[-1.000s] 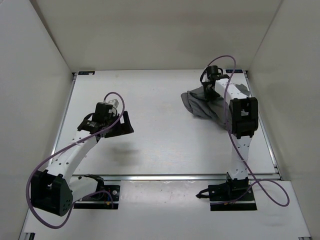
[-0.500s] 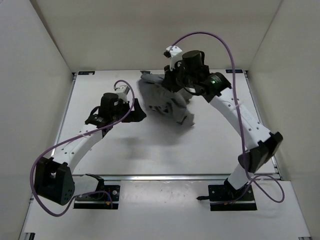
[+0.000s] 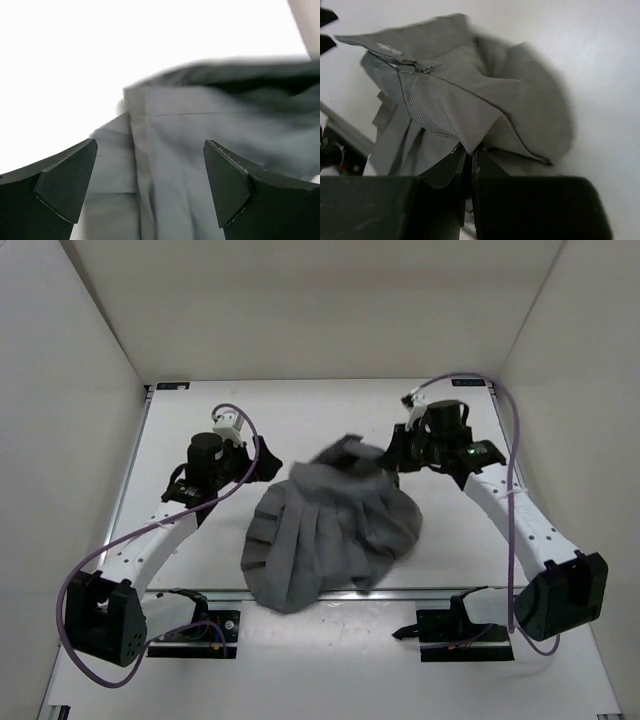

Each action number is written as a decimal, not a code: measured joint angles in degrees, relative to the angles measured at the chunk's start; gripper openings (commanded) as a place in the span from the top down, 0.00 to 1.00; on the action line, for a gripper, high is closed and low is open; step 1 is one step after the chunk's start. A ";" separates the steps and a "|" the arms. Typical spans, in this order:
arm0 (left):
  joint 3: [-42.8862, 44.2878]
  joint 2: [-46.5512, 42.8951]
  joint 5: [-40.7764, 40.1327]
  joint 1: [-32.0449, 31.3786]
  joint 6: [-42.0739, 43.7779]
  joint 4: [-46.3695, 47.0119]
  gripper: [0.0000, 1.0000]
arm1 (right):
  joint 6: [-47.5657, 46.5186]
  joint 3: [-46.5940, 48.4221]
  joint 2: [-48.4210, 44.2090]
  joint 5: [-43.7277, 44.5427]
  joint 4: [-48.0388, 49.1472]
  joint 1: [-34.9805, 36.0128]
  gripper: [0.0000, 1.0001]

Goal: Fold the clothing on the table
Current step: Move the skirt to the center of the board, then flatten the skirt out

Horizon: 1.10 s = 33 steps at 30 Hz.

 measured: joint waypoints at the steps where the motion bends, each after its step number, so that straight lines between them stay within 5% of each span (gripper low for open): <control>1: -1.36 0.11 0.39 -0.39 -0.17 0.63 0.02 | 0.79 -3.43 0.57 -1.18 0.57 -0.24 1.00; 6: -6.23 4.28 3.04 -2.64 -0.94 3.69 0.01 | 3.58 -13.99 4.76 -5.27 3.54 -2.95 1.00; 13: -6.45 14.67 7.30 -4.55 -1.16 6.97 0.01 | 3.65 -13.46 12.33 -8.79 7.34 -8.15 1.00; 20: 5.66 30.47 11.80 -7.52 0.33 9.86 0.05 | 2.91 -12.48 14.88 -10.80 8.94 -11.17 1.00; 29: 15.32 39.91 7.63 -13.14 3.30 5.70 0.36 | 2.73 -11.52 16.41 -12.66 9.33 -12.76 1.00; 32: 15.34 40.46 5.53 -13.64 3.85 3.82 0.69 | 2.56 -10.82 17.27 -13.03 9.29 -13.20 1.00; 33: 15.34 40.63 5.09 -13.55 3.93 3.61 0.96 | 2.40 -10.58 17.51 -13.14 9.22 -13.42 1.00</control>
